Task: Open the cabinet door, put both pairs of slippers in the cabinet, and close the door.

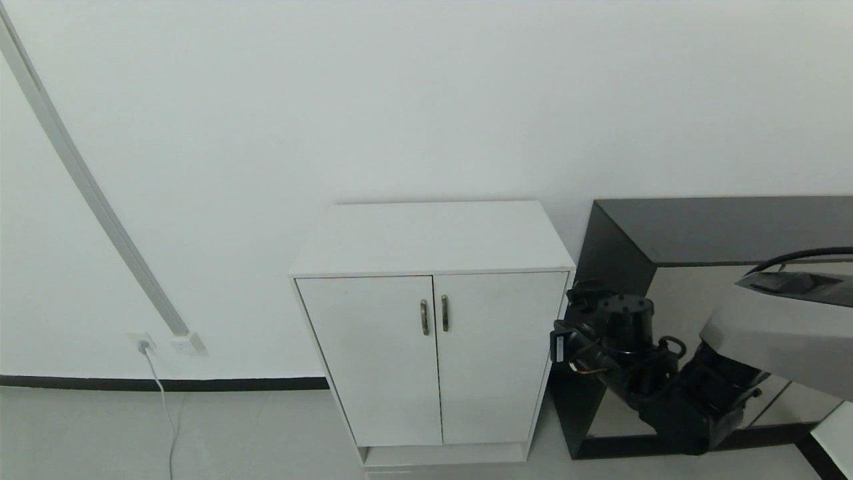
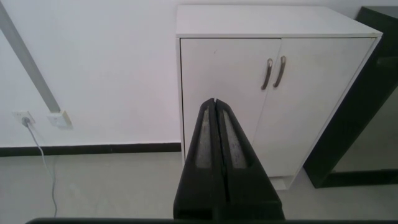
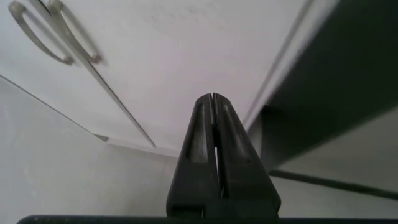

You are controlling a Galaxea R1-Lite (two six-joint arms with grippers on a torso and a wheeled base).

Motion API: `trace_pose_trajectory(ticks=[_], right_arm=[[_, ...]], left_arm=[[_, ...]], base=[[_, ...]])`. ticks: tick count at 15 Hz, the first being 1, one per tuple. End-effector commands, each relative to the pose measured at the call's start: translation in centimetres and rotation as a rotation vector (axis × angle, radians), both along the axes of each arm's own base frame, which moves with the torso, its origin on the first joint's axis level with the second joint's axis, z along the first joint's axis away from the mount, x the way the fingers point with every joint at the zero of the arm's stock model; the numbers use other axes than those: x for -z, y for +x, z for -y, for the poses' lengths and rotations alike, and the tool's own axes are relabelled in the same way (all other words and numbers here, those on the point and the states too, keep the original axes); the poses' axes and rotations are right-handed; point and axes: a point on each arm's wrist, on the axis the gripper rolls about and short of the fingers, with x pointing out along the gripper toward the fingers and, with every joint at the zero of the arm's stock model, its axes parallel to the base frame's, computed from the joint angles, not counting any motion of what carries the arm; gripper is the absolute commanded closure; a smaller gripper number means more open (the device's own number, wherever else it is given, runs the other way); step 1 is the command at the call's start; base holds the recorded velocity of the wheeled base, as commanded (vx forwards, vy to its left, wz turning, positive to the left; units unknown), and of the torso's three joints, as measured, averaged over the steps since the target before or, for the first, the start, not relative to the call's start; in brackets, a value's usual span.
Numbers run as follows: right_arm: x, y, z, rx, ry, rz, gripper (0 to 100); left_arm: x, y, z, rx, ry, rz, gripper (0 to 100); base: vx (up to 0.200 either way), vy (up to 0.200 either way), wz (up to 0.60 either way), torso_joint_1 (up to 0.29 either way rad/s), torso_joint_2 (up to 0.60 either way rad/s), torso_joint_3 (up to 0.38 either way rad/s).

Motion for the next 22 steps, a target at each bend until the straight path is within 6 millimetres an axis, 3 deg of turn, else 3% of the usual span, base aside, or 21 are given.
trace_pose_trajectory(ticks=[1, 4, 6, 9, 12, 15, 18, 22], right_arm=[[-1.3, -3.4, 2.5, 0.050, 0.000, 0.024, 100], [-0.4, -6.3, 6.1, 0.181, -0.035, 0.002, 100], [0.7, -9.3, 9.6, 0.285, -0.061, -0.035, 100], [-0.4, -12.5, 12.4, 0.372, -0.061, -0.068, 100], [-3.3, -13.8, 13.3, 0.441, -0.015, 0.036, 100], [-4.9, -16.0, 13.8, 0.439, -0.020, 0.023, 100], [-6.4, -21.3, 14.9, 0.407, -0.031, -0.028, 100], [-5.9, -29.0, 16.1, 0.193, 0.038, -0.006, 100]], left_arm=[[0.0, 0.0, 0.0, -0.001, 0.000, -0.001, 100], [0.0, 0.0, 0.0, -0.002, -0.002, -0.001, 100], [0.0, 0.0, 0.0, -0.001, 0.000, -0.001, 100], [0.0, 0.0, 0.0, -0.001, 0.000, -0.001, 100], [0.0, 0.0, 0.0, -0.001, 0.000, -0.001, 100], [0.0, 0.0, 0.0, -0.001, 0.000, -0.001, 100], [0.0, 0.0, 0.0, 0.001, 0.000, -0.001, 100], [0.0, 0.0, 0.0, 0.001, 0.000, -0.001, 100]], base=[[0.000, 0.000, 0.00, 0.000, 0.00, 0.000], [0.000, 0.000, 0.00, 0.000, 0.00, 0.000], [0.000, 0.000, 0.00, 0.000, 0.00, 0.000], [0.000, 0.000, 0.00, 0.000, 0.00, 0.000], [0.000, 0.000, 0.00, 0.000, 0.00, 0.000], [0.000, 0.000, 0.00, 0.000, 0.00, 0.000], [0.000, 0.000, 0.00, 0.000, 0.00, 0.000], [0.000, 0.000, 0.00, 0.000, 0.00, 0.000]])
